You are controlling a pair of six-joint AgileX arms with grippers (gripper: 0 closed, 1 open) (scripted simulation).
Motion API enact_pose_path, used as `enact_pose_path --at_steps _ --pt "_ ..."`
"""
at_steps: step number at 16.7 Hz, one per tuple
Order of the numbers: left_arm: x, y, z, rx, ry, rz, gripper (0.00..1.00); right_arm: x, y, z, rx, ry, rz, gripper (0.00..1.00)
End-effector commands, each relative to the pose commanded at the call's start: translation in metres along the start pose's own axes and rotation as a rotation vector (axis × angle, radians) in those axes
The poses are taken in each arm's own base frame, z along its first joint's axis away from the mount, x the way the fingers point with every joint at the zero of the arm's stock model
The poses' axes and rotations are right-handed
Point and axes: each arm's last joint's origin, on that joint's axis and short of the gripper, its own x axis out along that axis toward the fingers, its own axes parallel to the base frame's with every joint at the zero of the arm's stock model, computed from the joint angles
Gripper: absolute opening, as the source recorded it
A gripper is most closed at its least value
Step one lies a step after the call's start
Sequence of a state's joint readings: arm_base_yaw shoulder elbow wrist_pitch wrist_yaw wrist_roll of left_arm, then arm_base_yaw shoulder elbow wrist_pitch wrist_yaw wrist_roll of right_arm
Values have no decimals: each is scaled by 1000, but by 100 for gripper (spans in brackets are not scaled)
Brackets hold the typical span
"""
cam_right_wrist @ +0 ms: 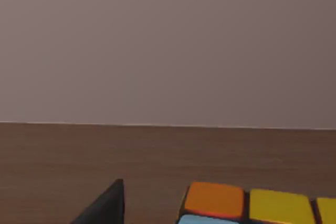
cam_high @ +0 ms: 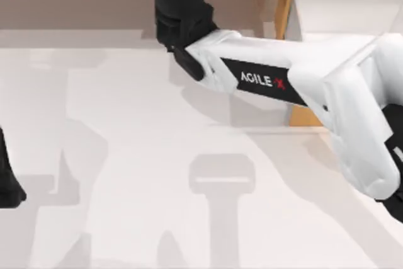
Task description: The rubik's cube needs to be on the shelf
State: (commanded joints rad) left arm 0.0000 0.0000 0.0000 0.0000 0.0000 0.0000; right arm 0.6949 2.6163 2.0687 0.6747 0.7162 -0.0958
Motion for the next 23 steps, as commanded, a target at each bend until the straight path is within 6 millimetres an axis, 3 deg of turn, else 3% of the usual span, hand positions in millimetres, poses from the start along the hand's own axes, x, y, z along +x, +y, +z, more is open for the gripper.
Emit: enact_pose_path --at_steps 5,11,16,23 --pt "0 0 0 0 0 0 100 -25 -6 -6 -145 -14 70 100" --pt "0 0 0 0 0 0 100 -85 -39 -27 -471 -50 198 100" --pt "0 0 0 0 0 0 100 -150 -98 -47 -811 -90 288 100" --pt "0 0 0 0 0 0 100 -221 -205 -61 -1266 -81 281 100"
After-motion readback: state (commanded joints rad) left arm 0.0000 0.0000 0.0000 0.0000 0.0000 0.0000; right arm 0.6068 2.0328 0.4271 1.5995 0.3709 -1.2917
